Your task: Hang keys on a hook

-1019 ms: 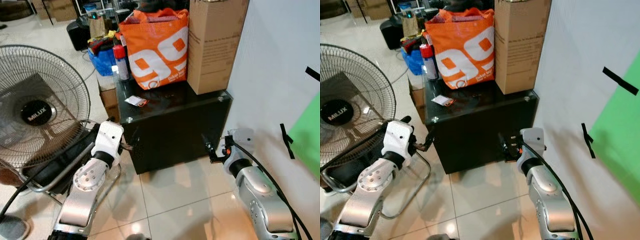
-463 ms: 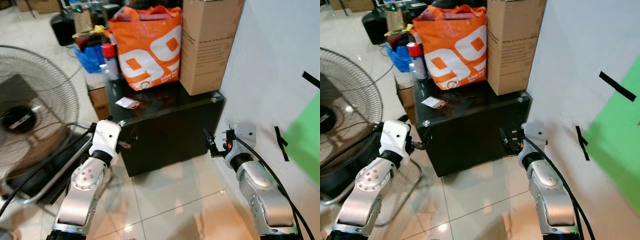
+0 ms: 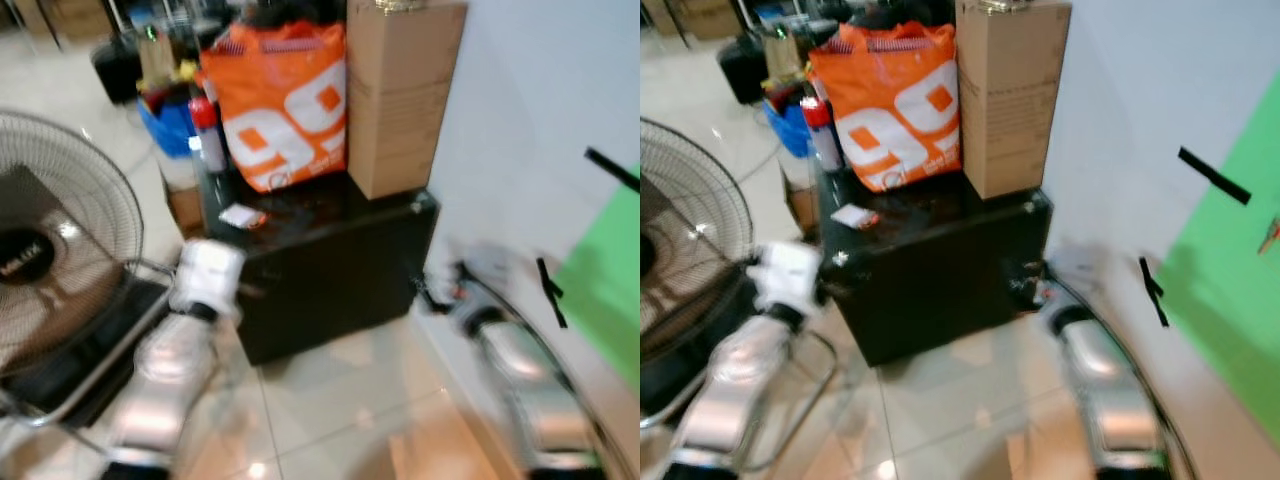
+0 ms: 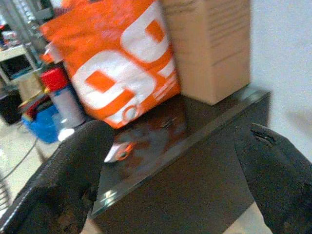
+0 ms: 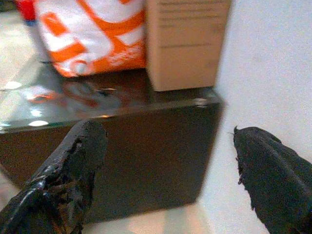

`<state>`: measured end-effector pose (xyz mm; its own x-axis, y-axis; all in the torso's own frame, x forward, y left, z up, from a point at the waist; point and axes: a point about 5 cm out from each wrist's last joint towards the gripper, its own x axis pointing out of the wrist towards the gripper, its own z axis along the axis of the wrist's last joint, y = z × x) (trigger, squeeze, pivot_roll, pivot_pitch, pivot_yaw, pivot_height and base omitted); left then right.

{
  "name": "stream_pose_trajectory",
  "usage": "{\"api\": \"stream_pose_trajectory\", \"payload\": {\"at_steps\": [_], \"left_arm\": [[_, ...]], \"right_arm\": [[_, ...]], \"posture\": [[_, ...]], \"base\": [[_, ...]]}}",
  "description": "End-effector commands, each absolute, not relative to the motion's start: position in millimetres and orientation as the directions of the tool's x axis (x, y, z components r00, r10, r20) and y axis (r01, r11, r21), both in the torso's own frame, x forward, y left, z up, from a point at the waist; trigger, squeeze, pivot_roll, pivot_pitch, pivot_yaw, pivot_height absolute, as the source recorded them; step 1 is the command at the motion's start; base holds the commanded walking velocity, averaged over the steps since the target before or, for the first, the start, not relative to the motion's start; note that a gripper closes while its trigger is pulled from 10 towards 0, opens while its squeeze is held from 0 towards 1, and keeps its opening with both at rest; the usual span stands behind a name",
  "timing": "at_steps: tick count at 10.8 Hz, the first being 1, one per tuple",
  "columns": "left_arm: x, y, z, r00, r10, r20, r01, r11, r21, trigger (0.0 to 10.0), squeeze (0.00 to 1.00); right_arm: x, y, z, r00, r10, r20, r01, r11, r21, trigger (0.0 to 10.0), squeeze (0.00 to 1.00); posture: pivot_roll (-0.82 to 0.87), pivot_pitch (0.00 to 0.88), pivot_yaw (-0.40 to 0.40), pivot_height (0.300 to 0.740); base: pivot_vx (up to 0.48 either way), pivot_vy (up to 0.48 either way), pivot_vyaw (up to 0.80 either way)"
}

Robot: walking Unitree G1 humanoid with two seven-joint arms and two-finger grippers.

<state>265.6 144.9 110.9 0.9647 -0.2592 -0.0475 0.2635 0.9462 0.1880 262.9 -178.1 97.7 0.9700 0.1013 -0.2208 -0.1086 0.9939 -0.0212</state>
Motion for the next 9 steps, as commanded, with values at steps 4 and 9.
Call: {"api": "stream_pose_trajectory", "payload": {"at_steps": [4,9], "left_arm": [[267.9,157.0,112.7,0.972,-0.231,-0.048,0.236,0.95,0.205,10.0,0.62],[268.6,157.1,112.7,0.967,-0.249,-0.051,0.254,0.945,0.206,10.0,0.62]], "right_arm": [[266.9,-166.2,101.4,0.969,0.135,-0.207,-0.14,0.99,-0.013,10.0,1.0],[266.3,-164.9,100.7,0.969,0.131,-0.209,-0.136,0.991,-0.011,10.0,1.0]], "posture": [[-0.02,0.0,0.035,0.74],[-0.03,0.0,0.046,0.74]], "base": [[0.293,0.0,0.0],[0.299,0.0,0.0]]}}
